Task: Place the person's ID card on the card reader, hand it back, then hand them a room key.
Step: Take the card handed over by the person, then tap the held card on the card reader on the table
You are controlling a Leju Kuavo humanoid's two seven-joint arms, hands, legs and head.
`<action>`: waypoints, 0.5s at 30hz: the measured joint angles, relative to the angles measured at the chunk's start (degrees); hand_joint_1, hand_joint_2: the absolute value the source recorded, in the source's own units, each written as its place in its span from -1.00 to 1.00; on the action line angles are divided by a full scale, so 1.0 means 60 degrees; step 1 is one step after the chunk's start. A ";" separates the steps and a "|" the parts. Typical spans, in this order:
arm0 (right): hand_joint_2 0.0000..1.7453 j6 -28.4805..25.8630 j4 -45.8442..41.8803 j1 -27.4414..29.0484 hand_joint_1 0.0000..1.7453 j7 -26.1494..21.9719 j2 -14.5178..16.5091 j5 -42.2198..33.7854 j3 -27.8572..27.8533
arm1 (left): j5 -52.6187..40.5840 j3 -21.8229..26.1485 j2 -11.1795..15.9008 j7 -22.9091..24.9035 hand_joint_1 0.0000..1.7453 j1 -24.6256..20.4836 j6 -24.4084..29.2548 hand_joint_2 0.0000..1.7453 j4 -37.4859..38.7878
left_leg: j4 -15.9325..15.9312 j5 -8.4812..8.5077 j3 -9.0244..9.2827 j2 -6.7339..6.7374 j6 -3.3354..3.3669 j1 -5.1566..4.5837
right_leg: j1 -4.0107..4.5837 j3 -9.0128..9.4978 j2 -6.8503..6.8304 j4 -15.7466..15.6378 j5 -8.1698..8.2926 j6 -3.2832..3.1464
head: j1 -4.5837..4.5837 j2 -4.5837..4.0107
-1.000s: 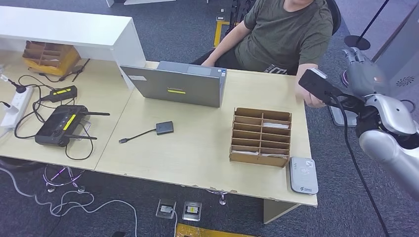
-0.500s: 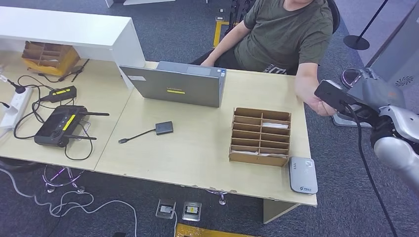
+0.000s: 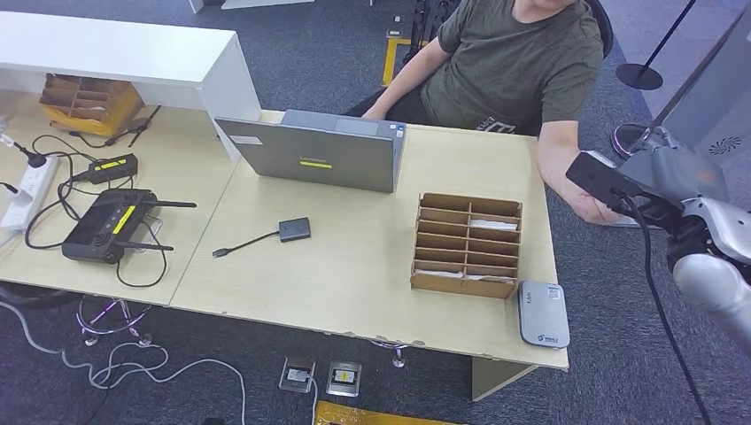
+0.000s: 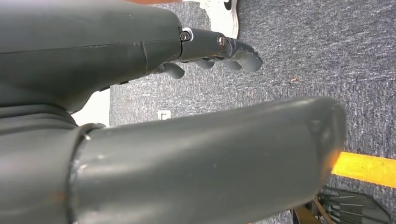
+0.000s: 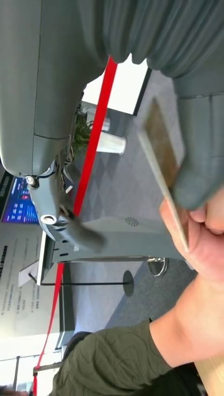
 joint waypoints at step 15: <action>1.00 0.0342 -0.0110 0.0026 1.00 -0.0194 0.0137 0.0334 -0.0020 | 0.0051 0.0006 0.0023 0.0004 -1.00 0.0020 0.0040 -1.00 0.0000 | 0.0000 0.0000 0.0000 -0.0001 0.0000 0.0000 | 0.0000 0.0003 -0.0001 0.0000 0.0001 0.0001 | 0.0000 0.0000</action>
